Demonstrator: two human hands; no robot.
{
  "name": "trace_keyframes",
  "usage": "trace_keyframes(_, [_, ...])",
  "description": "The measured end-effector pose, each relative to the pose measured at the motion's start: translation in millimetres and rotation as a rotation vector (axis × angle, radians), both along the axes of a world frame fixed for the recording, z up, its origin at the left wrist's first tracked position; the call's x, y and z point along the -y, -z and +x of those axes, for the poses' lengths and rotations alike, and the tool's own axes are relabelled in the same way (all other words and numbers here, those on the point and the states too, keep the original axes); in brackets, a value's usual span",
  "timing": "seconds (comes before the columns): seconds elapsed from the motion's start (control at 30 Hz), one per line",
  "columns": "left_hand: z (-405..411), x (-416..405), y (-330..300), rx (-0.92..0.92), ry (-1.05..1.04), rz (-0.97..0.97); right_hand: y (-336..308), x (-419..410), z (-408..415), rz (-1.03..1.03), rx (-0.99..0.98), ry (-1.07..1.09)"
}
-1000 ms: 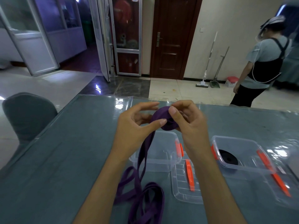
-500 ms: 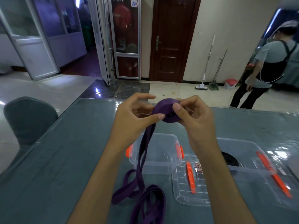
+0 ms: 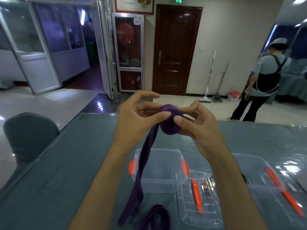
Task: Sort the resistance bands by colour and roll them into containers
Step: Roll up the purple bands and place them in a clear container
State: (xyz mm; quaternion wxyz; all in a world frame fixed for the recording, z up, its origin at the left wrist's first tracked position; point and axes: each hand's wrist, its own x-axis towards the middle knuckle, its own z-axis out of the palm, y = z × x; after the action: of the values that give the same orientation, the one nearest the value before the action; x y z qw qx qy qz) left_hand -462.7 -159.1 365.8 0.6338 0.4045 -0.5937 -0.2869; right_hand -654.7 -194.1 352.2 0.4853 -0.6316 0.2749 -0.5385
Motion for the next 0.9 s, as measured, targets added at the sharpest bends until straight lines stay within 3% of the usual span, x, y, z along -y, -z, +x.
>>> trace_keyframes(0.17, [-6.8,0.9,3.8,0.028,-0.001,-0.042,-19.3,1.6,-3.6,-0.104,0.018,0.108])
trace_keyframes(0.3, [-3.8,-0.5,0.7,0.012,0.010,-0.054,-18.7,-3.1,1.1,-0.127,0.095,0.099])
trace_keyframes(0.43, [-2.9,-5.1,-7.9,0.018,-0.011,-0.074,-20.4,-5.1,-4.3,-0.081,0.037,0.084])
trace_keyframes(0.6, [-4.6,-9.4,-15.4,0.046,0.014,-0.052,-34.0,-14.0,-5.7,-0.178,0.091,0.113])
trace_keyframes(0.8, [-3.5,-11.1,-34.0,-0.028,-0.010,-0.083,-44.7,-17.9,-5.4,-0.108,0.098,0.062])
trace_keyframes(0.9, [-5.3,-12.1,-35.4,-0.054,0.012,-0.062,-53.8,-19.5,-7.6,-0.176,0.069,0.121])
